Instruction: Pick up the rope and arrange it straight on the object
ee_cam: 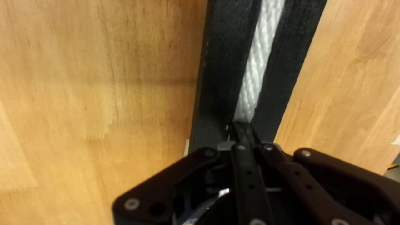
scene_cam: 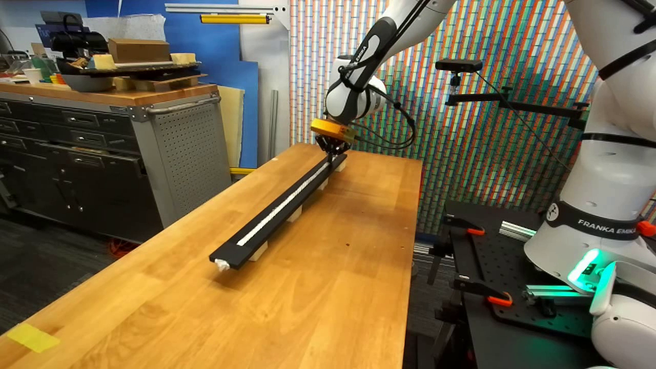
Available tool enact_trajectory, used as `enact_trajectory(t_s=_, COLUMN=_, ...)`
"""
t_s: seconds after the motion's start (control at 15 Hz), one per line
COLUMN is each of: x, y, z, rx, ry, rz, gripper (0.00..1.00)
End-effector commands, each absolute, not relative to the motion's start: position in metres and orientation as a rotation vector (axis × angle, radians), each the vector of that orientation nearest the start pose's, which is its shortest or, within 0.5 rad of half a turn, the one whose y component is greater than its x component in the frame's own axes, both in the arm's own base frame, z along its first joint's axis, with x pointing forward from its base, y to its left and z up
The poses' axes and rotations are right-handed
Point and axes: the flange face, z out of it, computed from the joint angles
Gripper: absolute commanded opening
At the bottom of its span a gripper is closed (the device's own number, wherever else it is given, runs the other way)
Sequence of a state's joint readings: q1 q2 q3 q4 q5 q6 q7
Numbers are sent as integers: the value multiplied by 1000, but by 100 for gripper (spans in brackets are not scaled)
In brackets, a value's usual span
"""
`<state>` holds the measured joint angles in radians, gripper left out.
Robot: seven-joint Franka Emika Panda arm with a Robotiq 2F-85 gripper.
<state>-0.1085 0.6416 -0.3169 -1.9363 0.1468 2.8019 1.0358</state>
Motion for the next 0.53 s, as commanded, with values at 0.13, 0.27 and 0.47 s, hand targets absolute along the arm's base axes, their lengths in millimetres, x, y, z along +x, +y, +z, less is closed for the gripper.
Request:
enact_trajectory(t_s=0.13, x=592, y=-269, z=170, rx=-2240, ry=2172, rz=-357, gripper=0)
enact_trajectory(t_s=0.27, x=593, y=-266, z=174, rx=-2236, ry=2160, rz=-367, gripper=0)
enact_trajectory(t_s=0.47, x=597, y=-254, z=180, rx=-2261, ry=2125, rz=-389, gripper=0)
